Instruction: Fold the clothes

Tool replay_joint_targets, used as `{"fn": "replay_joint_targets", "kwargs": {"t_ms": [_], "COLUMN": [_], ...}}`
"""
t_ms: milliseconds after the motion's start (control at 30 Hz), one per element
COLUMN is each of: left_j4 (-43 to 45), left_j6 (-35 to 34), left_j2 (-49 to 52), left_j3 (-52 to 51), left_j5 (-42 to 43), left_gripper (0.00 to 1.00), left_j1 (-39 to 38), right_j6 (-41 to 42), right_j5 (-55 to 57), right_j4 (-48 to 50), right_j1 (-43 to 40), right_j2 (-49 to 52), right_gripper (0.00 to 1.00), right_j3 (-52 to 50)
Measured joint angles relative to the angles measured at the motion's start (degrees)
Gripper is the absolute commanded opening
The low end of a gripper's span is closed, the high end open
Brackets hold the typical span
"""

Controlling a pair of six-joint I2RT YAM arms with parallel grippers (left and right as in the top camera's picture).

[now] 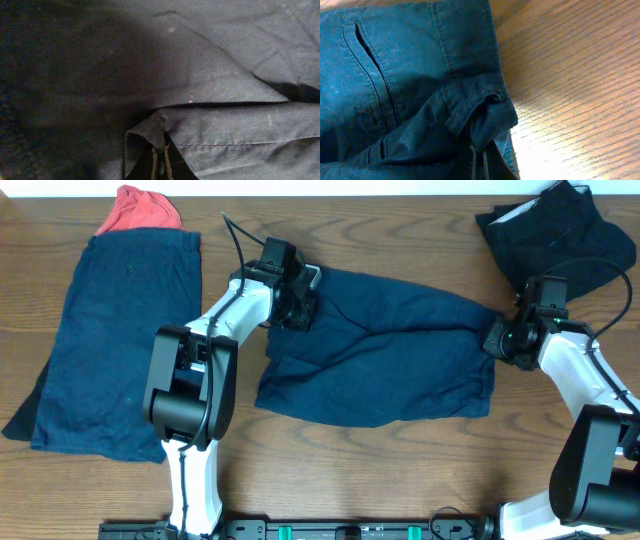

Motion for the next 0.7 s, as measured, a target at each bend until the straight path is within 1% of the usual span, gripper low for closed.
{"fn": "replay_joint_targets", "kwargs": {"t_ms": [167, 367, 500, 700], "left_j4": [-0.7, -1.6, -1.8, -0.6], "left_j6": [-0.9, -1.7, -1.8, -1.9], "left_j2": [-4.2, -14.8, -19.6, -20.9], "left_j3": [0.0, 0.1, 0.4, 0.8], "left_j5": [-2.1, -5.6, -7.5, -12.7], "left_gripper": [0.06, 0.06, 0.06, 0.06], "left_j1": [0.0, 0.0, 0.0, -0.2], "right_j6": [0.0, 0.0, -0.6, -3.1], "right_j5": [0.0, 0.0, -0.3, -1.1], "right_j4": [0.2, 0.6, 1.7, 2.2], "right_j1": [0.0, 0.0, 0.0, 0.0], "right_j2": [0.0, 0.0, 0.0, 0.0], "right_gripper": [0.01, 0.01, 0.01, 0.01], "right_j3": [0.0, 0.0, 0.0, 3.2]}}
